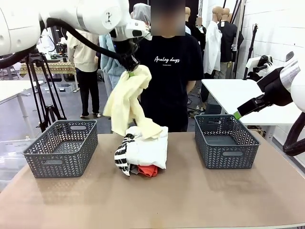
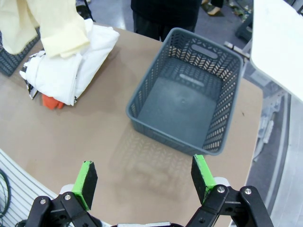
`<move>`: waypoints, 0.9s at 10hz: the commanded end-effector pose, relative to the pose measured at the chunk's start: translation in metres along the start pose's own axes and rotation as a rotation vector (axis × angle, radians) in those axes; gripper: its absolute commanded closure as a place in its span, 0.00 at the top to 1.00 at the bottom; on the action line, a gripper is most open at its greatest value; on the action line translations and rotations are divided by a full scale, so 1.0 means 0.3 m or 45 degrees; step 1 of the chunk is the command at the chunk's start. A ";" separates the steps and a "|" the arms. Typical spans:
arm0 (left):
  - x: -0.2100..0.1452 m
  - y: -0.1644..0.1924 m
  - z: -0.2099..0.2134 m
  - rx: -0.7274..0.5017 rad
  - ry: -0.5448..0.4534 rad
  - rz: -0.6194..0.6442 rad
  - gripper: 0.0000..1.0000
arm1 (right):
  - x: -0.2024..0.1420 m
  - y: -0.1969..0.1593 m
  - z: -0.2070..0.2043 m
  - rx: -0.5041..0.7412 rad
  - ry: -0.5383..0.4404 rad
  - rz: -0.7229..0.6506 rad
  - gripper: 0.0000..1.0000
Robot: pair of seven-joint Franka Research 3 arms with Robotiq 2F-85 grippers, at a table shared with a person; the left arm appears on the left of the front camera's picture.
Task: Sort the tops and bottoms.
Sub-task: Lift clothes from the center of the table with your left hand.
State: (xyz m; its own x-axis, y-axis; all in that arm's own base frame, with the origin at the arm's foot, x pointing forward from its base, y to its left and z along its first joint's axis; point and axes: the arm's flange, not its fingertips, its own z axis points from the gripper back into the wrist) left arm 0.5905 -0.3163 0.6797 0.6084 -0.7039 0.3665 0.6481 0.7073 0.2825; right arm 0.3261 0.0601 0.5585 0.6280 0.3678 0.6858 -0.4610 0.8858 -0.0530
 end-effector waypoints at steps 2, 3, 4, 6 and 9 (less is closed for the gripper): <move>0.081 0.001 0.015 0.028 -0.005 -0.025 0.00 | -0.002 -0.003 -0.005 0.013 0.001 -0.002 1.00; 0.084 -0.008 0.033 0.018 -0.036 -0.033 0.00 | -0.002 -0.003 -0.005 0.013 0.001 -0.002 1.00; 0.026 -0.006 0.003 0.009 -0.003 -0.010 0.00 | -0.002 -0.003 -0.005 0.013 0.001 -0.002 1.00; 0.026 -0.006 0.003 0.009 -0.003 -0.010 0.00 | -0.002 -0.003 -0.005 0.013 0.001 -0.002 1.00; 0.026 -0.006 0.003 0.009 -0.003 -0.010 0.00 | -0.002 -0.003 -0.005 0.013 0.001 -0.002 1.00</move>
State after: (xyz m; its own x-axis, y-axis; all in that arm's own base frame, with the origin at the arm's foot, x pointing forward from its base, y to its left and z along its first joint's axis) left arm 0.5958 -0.3256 0.6795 0.6016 -0.7102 0.3657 0.6524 0.7010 0.2881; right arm 0.3261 0.0601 0.5585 0.6280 0.3678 0.6859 -0.4609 0.8858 -0.0530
